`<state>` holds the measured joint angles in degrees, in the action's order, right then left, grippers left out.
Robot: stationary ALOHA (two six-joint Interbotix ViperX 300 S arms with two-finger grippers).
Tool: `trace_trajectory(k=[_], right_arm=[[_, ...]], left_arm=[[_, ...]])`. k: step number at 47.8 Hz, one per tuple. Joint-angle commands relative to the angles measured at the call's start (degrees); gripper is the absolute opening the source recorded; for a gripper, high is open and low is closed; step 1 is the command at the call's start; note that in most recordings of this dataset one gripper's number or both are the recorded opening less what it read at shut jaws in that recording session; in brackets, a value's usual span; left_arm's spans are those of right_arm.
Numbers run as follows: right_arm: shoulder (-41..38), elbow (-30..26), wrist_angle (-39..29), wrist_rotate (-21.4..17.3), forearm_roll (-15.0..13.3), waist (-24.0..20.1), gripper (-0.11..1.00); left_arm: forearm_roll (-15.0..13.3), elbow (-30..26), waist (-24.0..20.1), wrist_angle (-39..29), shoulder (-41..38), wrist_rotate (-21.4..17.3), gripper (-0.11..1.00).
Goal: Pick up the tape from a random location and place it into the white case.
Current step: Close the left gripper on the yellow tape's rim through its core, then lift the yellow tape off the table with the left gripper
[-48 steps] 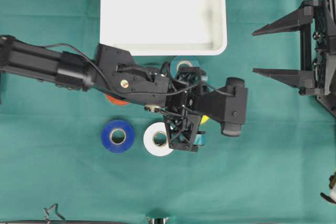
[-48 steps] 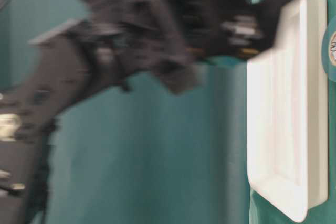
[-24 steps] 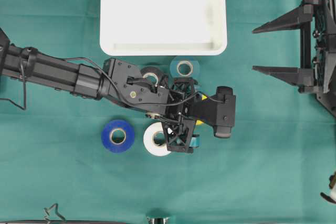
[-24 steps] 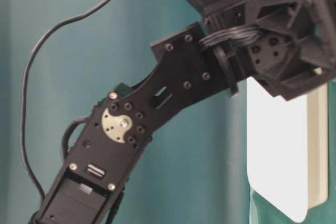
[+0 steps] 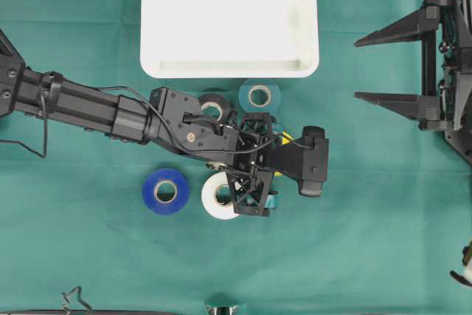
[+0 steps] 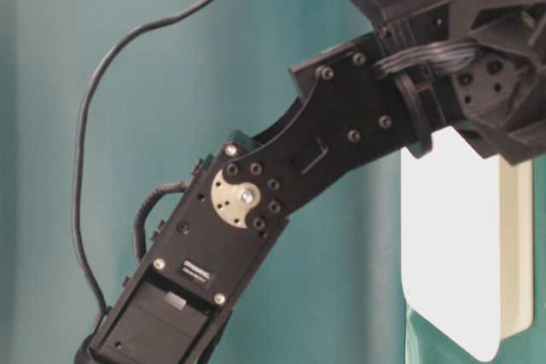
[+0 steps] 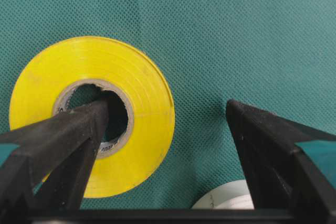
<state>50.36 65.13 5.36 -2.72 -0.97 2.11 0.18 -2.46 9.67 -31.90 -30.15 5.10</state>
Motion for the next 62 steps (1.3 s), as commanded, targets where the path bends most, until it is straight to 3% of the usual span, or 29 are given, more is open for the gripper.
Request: trace_trajectory(k=[1, 12, 15, 24, 26, 49, 62], right_arm=[[-0.26, -1.49, 0.18, 0.0, -0.18, 0.09, 0.91], [-0.26, -1.49, 0.18, 0.0, -0.26, 0.09, 0.91], [-0.26, -1.49, 0.18, 0.0, -0.26, 0.09, 0.91], [-0.26, -1.58, -0.35, 0.0, -0.26, 0.09, 0.91], [-0.26, -1.49, -0.35, 0.0, -0.26, 0.09, 0.91], [-0.26, -1.58, -0.35, 0.0, -0.35, 0.09, 0.91], [-0.26, -1.76, -0.44, 0.0, -0.35, 0.09, 0.91]], left_arm=[[0.0, -0.53, -0.09, 0.35, 1.14, 0.0, 0.98], [0.0, -0.88, -0.09, 0.44, 1.14, 0.09, 0.91], [0.0, -1.14, -0.09, 0.79, 1.05, 0.09, 0.8], [0.0, -0.97, -0.09, 3.34, 1.14, -0.26, 0.29], [0.0, -0.88, -0.18, 3.34, 1.14, -0.26, 0.23], [0.0, -0.7, -0.09, 2.99, 1.32, -0.18, 0.24], [0.0, -1.05, -0.18, -1.85, 4.92, -0.35, 0.24]])
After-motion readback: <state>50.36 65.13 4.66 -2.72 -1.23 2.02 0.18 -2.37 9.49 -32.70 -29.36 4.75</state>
